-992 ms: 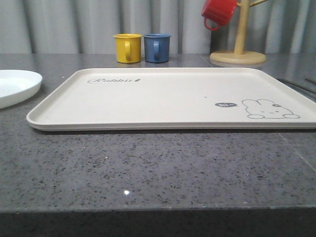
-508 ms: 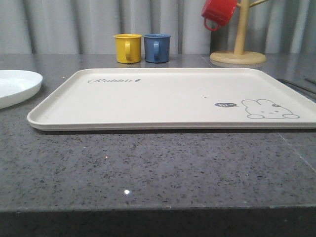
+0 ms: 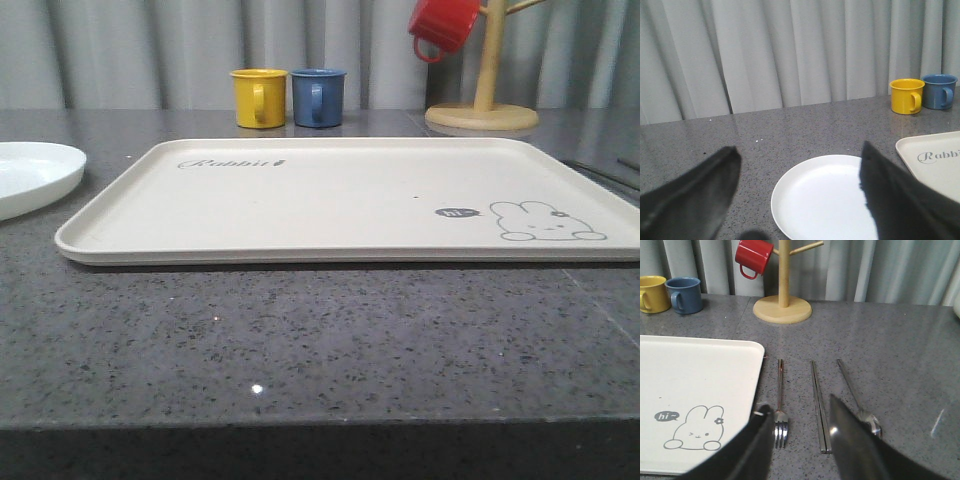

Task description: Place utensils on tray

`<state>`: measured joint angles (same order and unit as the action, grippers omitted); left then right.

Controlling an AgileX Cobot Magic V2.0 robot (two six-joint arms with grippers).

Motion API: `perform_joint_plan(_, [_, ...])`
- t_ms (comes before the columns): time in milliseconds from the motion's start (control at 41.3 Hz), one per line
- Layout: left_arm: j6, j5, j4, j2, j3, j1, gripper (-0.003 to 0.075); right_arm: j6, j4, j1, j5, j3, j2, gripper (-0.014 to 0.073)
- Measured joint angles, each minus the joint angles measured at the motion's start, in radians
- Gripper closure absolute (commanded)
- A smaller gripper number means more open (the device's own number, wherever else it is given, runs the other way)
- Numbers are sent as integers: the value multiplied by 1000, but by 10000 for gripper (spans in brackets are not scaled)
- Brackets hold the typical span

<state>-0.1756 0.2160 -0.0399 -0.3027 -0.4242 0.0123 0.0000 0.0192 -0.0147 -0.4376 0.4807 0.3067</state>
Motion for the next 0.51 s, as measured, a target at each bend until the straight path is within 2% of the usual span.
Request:
perform_joint_plan(339, [0,-2,0,-10,-7,0,60,0,0,0,0,0,0,56])
perform_joint_plan(508, [0,69,-2,-146,-116,-8,61,0,0,0,0,0,0,57])
